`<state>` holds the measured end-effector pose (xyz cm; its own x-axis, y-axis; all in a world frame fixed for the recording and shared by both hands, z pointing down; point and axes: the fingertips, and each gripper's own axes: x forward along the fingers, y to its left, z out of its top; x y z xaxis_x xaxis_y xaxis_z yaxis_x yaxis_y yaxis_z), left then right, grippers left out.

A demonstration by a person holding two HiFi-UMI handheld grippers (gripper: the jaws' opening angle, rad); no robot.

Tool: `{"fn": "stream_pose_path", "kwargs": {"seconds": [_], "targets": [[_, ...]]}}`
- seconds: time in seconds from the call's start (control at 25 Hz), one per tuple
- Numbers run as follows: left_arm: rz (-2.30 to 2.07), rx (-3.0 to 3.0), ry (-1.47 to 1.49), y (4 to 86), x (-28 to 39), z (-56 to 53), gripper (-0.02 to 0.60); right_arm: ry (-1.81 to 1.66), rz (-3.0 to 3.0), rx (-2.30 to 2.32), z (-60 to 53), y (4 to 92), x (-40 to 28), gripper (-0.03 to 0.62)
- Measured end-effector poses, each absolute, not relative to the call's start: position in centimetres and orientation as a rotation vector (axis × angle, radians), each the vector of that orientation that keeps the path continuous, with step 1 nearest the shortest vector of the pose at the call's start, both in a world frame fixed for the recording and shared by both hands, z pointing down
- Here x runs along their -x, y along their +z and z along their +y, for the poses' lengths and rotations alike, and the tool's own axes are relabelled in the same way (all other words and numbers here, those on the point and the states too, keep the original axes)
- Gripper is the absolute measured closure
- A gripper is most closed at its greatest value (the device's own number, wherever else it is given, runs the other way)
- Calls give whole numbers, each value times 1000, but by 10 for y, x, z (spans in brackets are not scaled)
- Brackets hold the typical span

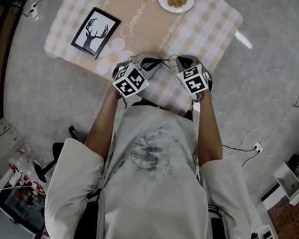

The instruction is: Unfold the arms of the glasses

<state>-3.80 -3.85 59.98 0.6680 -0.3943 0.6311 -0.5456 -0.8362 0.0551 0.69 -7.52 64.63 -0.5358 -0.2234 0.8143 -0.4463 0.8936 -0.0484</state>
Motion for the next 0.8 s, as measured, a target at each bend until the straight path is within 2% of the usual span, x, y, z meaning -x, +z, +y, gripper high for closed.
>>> {"fn": "stream_pose_path", "kwargs": {"seconds": [0.8], "targets": [[-866, -2548, 657, 588, 58, -48, 572, 299, -2137, -509, -75, 646, -6, 579]]}}
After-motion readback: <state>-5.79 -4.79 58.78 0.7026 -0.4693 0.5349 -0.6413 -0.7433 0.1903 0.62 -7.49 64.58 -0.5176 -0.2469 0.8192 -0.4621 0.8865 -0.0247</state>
